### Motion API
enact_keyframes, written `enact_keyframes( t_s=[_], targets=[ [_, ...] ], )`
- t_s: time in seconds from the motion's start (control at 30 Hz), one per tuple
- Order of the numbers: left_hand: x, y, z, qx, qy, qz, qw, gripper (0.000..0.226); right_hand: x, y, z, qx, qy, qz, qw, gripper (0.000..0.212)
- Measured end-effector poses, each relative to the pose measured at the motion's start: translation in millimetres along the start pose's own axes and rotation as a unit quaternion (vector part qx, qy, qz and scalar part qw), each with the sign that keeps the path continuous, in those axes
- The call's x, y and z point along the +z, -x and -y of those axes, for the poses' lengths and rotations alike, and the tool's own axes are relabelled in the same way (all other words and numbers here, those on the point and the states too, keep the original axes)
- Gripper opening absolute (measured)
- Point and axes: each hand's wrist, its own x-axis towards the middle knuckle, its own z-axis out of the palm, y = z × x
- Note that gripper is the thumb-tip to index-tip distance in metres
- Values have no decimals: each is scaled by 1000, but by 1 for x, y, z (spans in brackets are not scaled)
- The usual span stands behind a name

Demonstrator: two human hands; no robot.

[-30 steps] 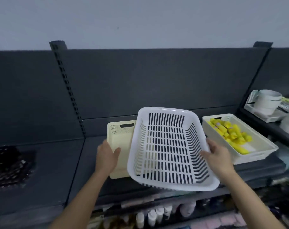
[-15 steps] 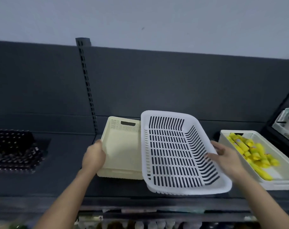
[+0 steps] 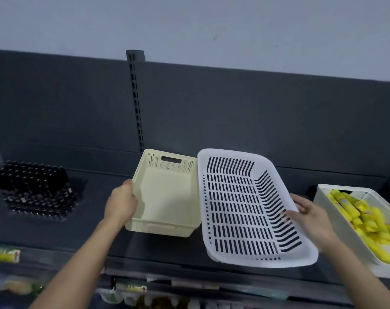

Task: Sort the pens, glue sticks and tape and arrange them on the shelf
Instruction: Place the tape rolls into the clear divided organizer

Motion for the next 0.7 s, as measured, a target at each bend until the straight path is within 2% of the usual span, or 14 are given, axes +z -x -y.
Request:
enact_keyframes(
  t_s=[0.3,0.47,0.7],
  targets=[
    [-15,7,-8,3,10,-31,999,26,2,-10,-28,-15,100,-24,995,45],
    [-34,15,-22,15,23,-73,997,26,6,-4,-35,-12,117,-48,992,43],
    [-61,37,-61,79,-22,-146,986,31,13,3,-33,-20,142,-58,988,44]
  ],
)
